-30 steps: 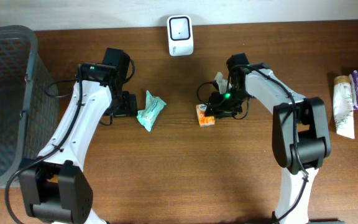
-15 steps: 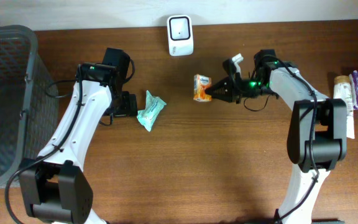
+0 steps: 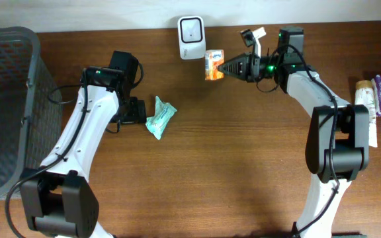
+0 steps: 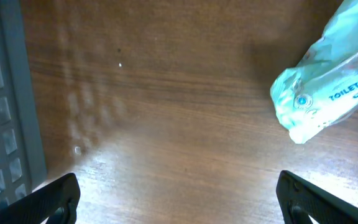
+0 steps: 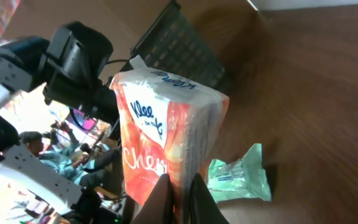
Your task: Scan the item barcode
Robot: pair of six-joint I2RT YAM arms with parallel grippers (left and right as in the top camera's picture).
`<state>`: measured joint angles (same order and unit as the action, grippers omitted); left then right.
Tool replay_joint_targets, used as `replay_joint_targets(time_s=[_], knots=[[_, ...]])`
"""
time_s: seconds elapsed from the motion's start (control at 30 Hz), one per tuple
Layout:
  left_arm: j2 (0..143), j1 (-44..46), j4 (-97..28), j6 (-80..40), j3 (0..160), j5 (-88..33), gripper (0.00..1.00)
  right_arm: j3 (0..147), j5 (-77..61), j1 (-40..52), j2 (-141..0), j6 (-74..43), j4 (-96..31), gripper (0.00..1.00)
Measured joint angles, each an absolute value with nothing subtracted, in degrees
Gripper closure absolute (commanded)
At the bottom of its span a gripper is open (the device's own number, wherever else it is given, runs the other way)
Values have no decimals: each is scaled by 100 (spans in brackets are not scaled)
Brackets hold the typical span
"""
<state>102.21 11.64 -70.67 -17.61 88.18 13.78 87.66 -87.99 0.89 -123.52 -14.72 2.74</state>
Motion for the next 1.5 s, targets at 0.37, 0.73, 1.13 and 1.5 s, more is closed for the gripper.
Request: replay_joint_targets(time_s=[0.37,0.73,1.13,1.5], knots=[[10221,1164,-7067,-1758,8818,1378,1,8667,-5911,95,-12387,-1170,-4034,96],[10224,1164,-7083,-1758,8818,1380,1,10018,-2279,95,-12409,-727,-6429,43],[10224,1164,-7072,-1758,8818,1378,1,9531,-1216,1210,-12381,-615,-5708,57],[10224,1164,-7072,-1758,8818,1378,1,8989,-1656,1138,-12280,-622,-5369,96]])
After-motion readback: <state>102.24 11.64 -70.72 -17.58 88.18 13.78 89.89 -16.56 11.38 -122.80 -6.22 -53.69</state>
